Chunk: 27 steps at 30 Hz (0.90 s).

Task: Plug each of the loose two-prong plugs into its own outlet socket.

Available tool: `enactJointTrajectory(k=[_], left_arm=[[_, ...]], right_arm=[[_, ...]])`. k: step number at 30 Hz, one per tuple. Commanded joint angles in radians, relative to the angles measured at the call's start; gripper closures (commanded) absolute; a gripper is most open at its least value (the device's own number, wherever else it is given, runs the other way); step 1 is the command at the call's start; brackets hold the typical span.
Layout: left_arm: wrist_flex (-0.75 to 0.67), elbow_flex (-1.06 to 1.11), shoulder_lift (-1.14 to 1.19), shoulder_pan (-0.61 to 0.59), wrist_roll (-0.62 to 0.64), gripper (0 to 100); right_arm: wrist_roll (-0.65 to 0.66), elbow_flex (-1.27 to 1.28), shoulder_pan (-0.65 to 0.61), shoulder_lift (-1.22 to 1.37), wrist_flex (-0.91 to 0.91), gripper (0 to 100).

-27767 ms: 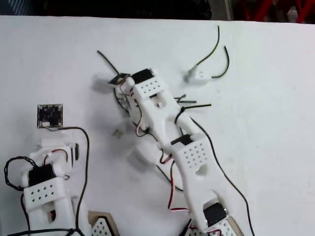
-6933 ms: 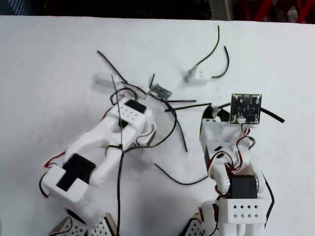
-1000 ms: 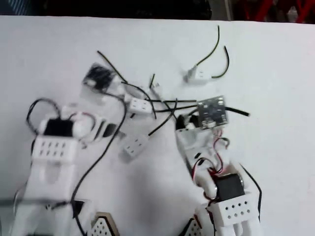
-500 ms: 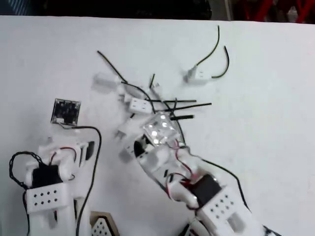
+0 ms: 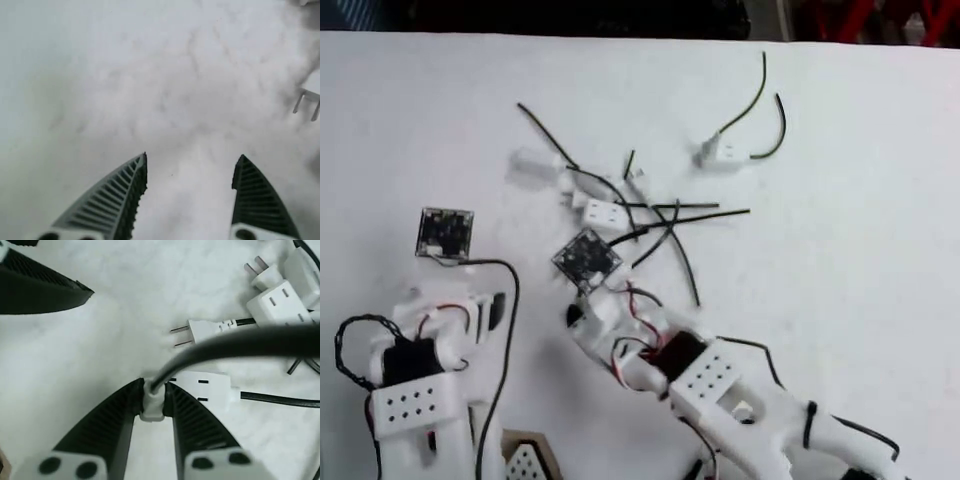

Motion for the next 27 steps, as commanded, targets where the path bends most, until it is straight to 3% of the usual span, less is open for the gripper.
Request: enactJointTrajectory(k=[1,10,19,27], left_arm=[[-0.018,-0.006,-0.022,-0.018,0.011,72],[-0.017,-0.006,-0.022,-0.018,0.011,72],[-0.015,-0.006,-0.022,-0.018,0.011,72],[-0.014,-0.005,-0.022,-0.018,0.011,72]], right_arm=[[0.009,-0.058,0.008,0.059,-0.071,98.0],[0.012,-0.058,0.061,0.133,-0.179,98.0],[0.015,-0.051,0.062,0.134,-0.173,98.0],[0.103,-0.003,0.084,0.136,-0.223,98.0]])
